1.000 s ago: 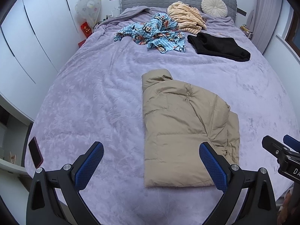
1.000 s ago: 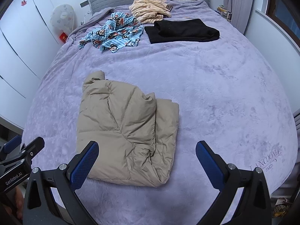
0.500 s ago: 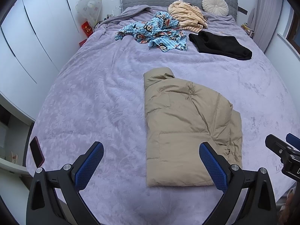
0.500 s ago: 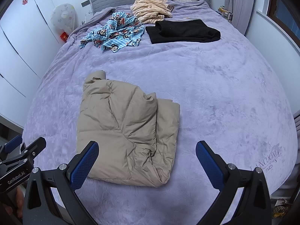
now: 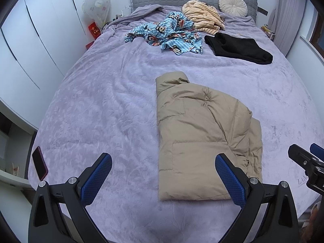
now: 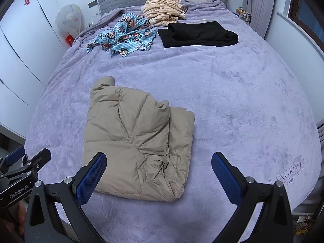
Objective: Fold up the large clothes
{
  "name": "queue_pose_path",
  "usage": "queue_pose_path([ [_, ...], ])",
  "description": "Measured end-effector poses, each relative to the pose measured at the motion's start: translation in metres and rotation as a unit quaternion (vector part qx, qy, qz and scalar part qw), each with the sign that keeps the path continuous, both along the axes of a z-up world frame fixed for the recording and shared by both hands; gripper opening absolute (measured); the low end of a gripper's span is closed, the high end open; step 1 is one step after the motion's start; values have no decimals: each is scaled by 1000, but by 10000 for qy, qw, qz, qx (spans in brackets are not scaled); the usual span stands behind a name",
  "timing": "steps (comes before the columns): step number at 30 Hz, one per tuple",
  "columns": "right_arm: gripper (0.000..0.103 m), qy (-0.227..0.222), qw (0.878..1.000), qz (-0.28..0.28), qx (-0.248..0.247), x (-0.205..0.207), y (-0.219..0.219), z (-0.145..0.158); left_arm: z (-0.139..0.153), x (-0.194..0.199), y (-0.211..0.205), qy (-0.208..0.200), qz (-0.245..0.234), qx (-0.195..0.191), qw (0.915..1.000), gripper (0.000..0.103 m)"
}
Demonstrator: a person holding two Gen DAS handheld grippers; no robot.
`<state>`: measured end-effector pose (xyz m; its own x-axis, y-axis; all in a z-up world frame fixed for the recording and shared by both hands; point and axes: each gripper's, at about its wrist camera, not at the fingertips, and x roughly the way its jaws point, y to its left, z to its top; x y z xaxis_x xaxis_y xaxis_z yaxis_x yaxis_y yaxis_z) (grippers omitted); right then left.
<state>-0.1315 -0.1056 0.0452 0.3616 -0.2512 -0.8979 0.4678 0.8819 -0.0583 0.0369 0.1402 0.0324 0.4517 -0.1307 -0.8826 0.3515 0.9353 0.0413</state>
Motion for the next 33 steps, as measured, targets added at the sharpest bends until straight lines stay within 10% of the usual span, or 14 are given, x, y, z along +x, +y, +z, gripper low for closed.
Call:
queue_pose_path([
  [33, 103, -9, 10000, -27, 10, -1, 1, 0, 1, -3, 2, -55, 45, 41, 10000, 102],
])
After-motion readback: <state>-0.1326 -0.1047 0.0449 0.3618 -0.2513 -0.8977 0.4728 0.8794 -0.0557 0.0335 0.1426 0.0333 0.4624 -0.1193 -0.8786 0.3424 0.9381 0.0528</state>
